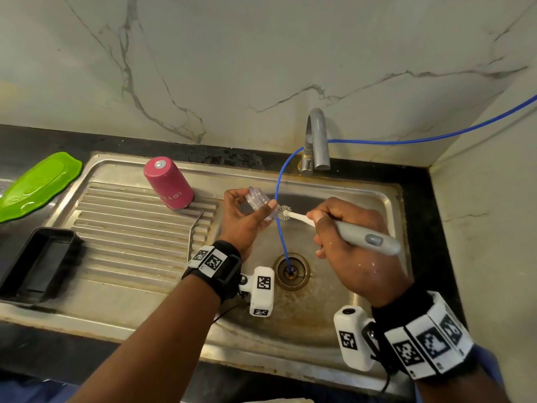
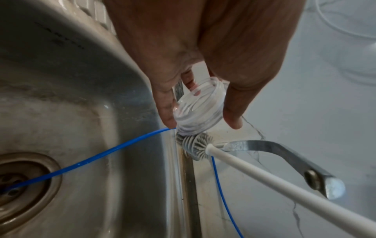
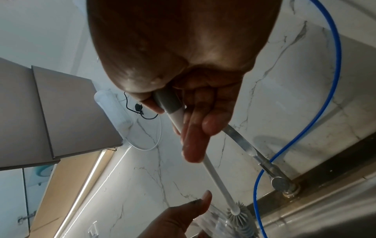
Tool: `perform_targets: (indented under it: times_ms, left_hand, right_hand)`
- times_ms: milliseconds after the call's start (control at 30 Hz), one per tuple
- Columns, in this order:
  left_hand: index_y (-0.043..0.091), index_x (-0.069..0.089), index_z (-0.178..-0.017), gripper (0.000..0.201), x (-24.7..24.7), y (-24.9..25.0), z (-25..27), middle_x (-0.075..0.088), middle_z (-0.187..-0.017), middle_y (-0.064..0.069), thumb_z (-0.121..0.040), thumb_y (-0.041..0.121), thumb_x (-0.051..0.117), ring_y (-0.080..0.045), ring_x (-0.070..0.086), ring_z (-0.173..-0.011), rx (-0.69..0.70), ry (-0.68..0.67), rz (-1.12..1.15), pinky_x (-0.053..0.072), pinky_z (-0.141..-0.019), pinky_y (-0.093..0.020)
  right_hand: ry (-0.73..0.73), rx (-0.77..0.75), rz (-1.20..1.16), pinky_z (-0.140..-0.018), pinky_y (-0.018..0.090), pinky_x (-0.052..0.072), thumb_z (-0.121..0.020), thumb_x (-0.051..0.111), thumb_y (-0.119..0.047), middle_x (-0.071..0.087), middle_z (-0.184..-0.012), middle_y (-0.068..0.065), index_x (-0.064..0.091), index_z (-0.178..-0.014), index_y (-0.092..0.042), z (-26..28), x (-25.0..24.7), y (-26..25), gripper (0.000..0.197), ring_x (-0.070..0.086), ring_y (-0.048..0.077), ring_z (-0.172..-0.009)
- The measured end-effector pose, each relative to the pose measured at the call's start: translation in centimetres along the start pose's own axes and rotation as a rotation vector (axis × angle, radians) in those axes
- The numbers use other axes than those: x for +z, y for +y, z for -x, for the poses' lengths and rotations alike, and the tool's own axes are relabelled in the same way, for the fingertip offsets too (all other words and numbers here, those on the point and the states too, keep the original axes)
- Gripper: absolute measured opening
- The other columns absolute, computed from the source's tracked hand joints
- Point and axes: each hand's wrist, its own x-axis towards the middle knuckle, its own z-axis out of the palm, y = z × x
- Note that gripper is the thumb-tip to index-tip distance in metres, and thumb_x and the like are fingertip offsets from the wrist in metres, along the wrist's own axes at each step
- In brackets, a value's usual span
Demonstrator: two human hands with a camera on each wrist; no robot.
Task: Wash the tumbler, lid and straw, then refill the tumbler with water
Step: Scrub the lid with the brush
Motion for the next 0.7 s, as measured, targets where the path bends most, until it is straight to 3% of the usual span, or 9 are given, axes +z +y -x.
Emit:
perform_targets:
  times_ms: [133,267,400,567,700]
  left_hand:
    - [0.016,0.043,-0.123,0.053,-0.4,-0.3,-0.1,0.051,-0.146,-0.020,-0.087,0.002,0.079,-0.038,0.068,-0.119,-0.037,0.028,0.040,0.065,-0.082,-0.045]
    - [0.019,0.046,-0.127,0.059,0.0,0.1,0.1,0.056,-0.144,-0.022,-0.083,0.016,0.084,-0.032,0.074,-0.105,-0.097,-0.006,0.167,0.063,-0.082,-0.046]
    - [0.021,0.046,-0.127,0.039,0.5,-0.1,0.3,0.061,-0.131,-0.016,-0.096,0.020,0.071,-0.027,0.076,-0.098,-0.169,-0.047,0.213,0.063,-0.082,-0.045]
    - [0.022,0.048,-0.117,0.033,-0.5,0.7,-0.7,0.065,-0.121,-0.013,-0.096,0.020,0.073,-0.032,0.073,-0.106,-0.170,0.066,0.295,0.062,-0.085,-0.046]
    - [0.021,0.048,-0.122,0.049,0.2,0.6,-0.3,0.064,-0.126,-0.014,-0.085,0.024,0.079,-0.032,0.072,-0.109,-0.121,0.016,0.227,0.061,-0.089,-0.050]
  right_hand:
    - [-0.052,-0.030,0.026,-0.053,0.048,0.055,-0.104,0.057,-0.027,0.063,-0.066,0.002,0.068,-0.086,-0.011,-0.2,0.1,0.4,0.026,0.065,0.025,-0.057]
    - [-0.087,-0.067,0.046,-0.055,0.047,0.056,-0.104,0.057,-0.027,0.062,-0.067,-0.003,0.067,-0.088,-0.015,0.1,0.3,1.0,0.022,0.066,0.022,-0.058]
    - [-0.070,-0.068,0.081,-0.055,0.047,0.057,-0.105,0.055,-0.029,0.063,-0.069,-0.003,0.067,-0.092,-0.016,0.3,0.5,1.9,0.022,0.066,0.022,-0.059]
    - [-0.126,-0.085,0.006,-0.057,0.043,0.057,-0.106,0.057,-0.023,0.065,-0.073,-0.003,0.069,-0.099,-0.015,1.3,-0.6,0.5,0.016,0.069,0.021,-0.063]
    - [-0.156,-0.117,0.016,-0.059,0.044,0.056,-0.107,0.054,-0.024,0.063,-0.073,-0.005,0.068,-0.101,-0.014,1.6,-0.7,0.7,0.018,0.068,0.021,-0.064]
